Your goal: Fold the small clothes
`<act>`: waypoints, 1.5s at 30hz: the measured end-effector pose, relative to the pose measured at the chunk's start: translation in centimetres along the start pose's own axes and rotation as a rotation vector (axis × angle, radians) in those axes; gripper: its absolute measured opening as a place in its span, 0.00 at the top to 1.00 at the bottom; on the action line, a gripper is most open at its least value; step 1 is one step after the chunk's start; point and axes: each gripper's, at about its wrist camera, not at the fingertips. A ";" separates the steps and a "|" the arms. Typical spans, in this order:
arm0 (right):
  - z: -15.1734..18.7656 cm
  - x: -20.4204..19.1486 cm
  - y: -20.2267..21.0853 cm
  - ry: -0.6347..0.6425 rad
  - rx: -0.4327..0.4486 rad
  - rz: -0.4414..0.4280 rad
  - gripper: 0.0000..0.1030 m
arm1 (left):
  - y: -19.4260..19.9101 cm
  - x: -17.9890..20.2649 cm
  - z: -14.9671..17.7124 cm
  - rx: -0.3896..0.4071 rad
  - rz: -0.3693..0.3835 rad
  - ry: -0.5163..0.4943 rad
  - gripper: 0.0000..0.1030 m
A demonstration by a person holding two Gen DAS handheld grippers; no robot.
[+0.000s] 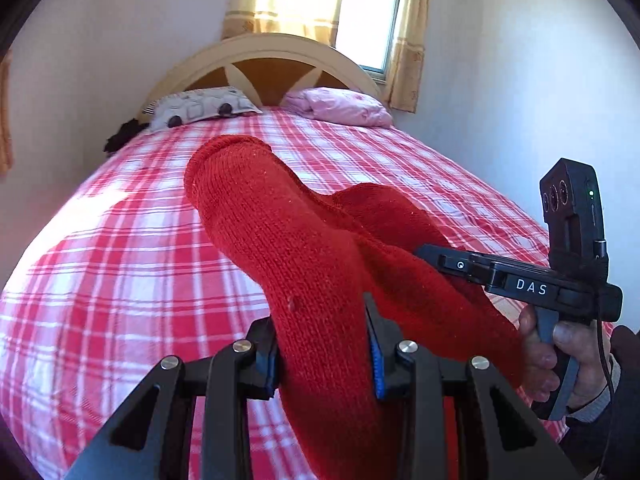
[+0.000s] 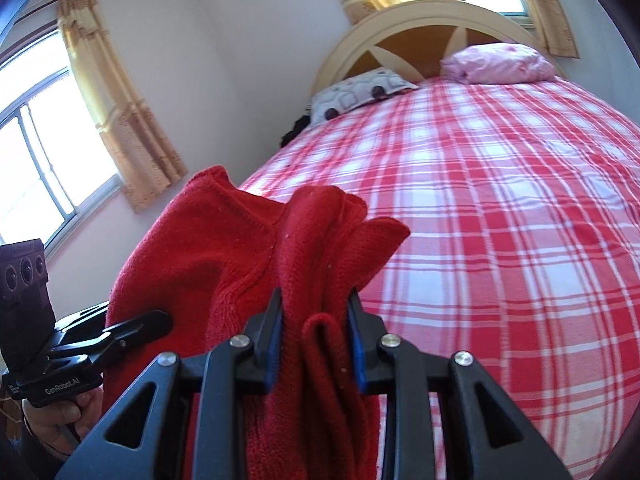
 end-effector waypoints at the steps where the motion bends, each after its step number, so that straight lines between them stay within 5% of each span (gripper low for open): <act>1: 0.1 -0.8 -0.2 0.009 -0.002 -0.015 0.70 | 0.8 -0.5 0.3 0.003 -0.015 0.007 0.66; 21: 1.9 -14.3 -7.5 0.182 -0.100 -0.185 0.70 | 9.4 -10.5 7.4 0.050 -0.193 0.210 0.66; 35: 4.1 -18.2 -12.1 0.217 -0.185 -0.201 0.71 | 10.1 -14.7 11.1 0.029 -0.228 0.306 0.66; 45: 6.0 -17.4 -15.4 0.195 -0.273 -0.162 0.71 | 7.3 -16.6 13.9 -0.043 -0.209 0.352 0.65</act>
Point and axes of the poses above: each gripper's, at about its wrist camera, not at the fingertips, and y roughly against the way its jaws point, x to its right, z to its underside, and after that the axes turned 4 degrees about -x, right-handed
